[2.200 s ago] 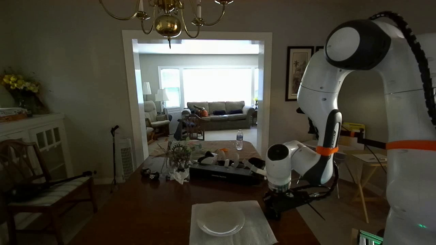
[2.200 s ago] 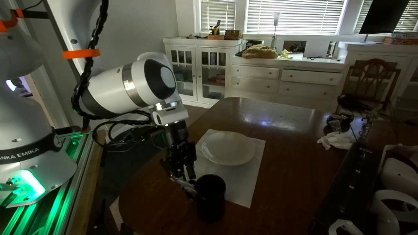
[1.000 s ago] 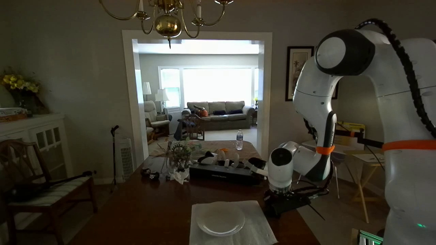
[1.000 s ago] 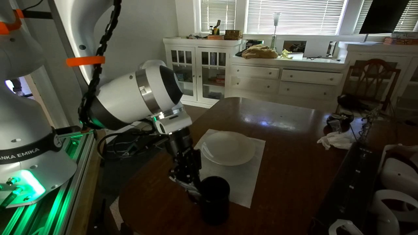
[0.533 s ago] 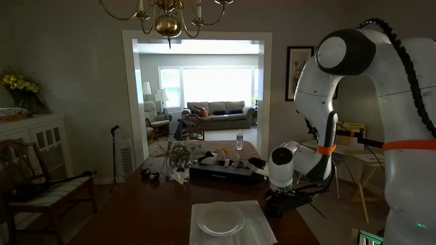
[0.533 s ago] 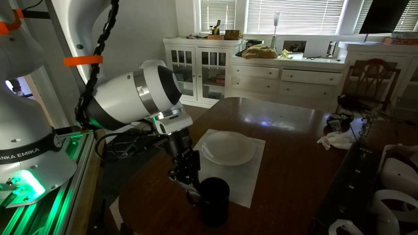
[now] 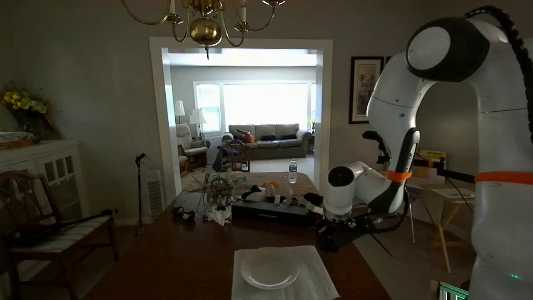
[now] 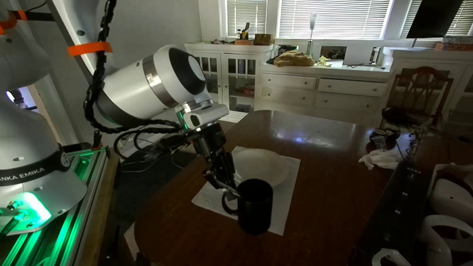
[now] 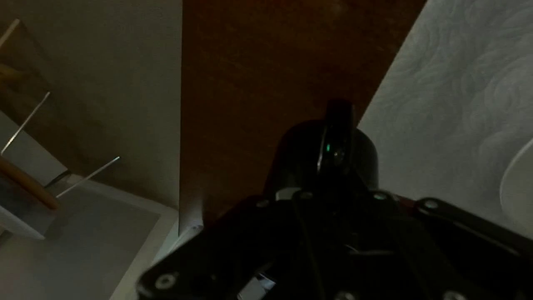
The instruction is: Put the silver fork in the black mug then place the mug on the white plate.
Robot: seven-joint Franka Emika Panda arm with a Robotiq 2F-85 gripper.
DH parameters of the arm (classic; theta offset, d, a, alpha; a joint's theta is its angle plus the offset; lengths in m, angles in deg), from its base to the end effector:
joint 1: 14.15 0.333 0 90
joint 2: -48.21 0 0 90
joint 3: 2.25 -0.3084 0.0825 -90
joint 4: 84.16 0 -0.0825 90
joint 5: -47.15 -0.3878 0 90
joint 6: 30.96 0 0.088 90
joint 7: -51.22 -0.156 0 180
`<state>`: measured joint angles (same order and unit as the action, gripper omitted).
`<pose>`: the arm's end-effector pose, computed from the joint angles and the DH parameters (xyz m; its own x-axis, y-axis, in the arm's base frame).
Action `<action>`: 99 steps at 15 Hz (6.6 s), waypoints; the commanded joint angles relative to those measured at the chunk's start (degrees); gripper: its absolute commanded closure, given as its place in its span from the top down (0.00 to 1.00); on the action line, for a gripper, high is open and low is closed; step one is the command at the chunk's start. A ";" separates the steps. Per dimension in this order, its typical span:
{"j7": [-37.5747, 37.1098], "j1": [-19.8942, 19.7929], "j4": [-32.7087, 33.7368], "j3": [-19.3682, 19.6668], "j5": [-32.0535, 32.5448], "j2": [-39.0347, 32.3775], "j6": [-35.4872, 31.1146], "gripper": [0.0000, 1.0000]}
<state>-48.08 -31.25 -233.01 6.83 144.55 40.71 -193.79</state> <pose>0.3913 -0.1541 0.1435 0.7961 -0.4088 0.4461 -0.5554 -0.7863 0.2707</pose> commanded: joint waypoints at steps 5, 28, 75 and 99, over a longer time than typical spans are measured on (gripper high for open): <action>14.23 3.70 0.45 -4.67 -3.25 8.81 -5.18 0.05; 10.50 7.16 10.09 -9.47 3.38 -2.17 -8.16 0.05; 22.07 7.78 6.74 -11.24 -6.99 -2.56 -6.97 1.00; 86.72 14.71 -4.75 -9.00 -89.02 32.19 24.01 1.00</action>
<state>37.90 -15.08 -237.81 -0.68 56.53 72.95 -169.79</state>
